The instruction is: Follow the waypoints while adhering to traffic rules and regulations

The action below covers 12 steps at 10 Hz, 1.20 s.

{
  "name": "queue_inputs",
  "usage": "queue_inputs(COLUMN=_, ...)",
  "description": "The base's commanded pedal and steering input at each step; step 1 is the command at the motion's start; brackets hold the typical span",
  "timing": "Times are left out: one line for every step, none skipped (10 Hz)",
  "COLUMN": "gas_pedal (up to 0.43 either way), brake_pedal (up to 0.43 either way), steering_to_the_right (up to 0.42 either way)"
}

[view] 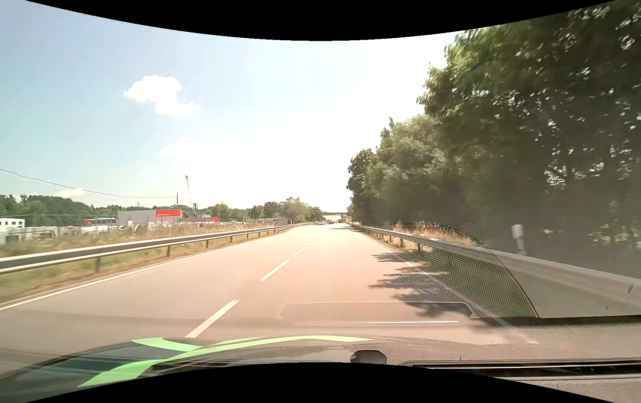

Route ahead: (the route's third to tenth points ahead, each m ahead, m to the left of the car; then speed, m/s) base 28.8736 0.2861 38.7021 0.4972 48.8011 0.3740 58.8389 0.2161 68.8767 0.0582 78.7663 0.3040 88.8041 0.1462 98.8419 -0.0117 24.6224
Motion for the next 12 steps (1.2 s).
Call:
queue_inputs(gas_pedal=0.189, brake_pedal=0.0, steering_to_the_right=-0.001)
queue_inputs(gas_pedal=0.189, brake_pedal=0.0, steering_to_the_right=-0.002)
queue_inputs(gas_pedal=0.189, brake_pedal=0.0, steering_to_the_right=-0.001)
queue_inputs(gas_pedal=0.189, brake_pedal=0.0, steering_to_the_right=-0.002)
queue_inputs(gas_pedal=0.189, brake_pedal=0.0, steering_to_the_right=-0.001)
queue_inputs(gas_pedal=0.189, brake_pedal=0.0, steering_to_the_right=-0.002)
queue_inputs(gas_pedal=0.189, brake_pedal=0.0, steering_to_the_right=-0.001)
queue_inputs(gas_pedal=0.197, brake_pedal=0.0, steering_to_the_right=-0.002)
queue_inputs(gas_pedal=0.197, brake_pedal=0.0, steering_to_the_right=-0.002)
queue_inputs(gas_pedal=0.197, brake_pedal=0.0, steering_to_the_right=-0.001)
queue_inputs(gas_pedal=0.189, brake_pedal=0.0, steering_to_the_right=-0.002)
queue_inputs(gas_pedal=0.177, brake_pedal=0.0, steering_to_the_right=-0.002)
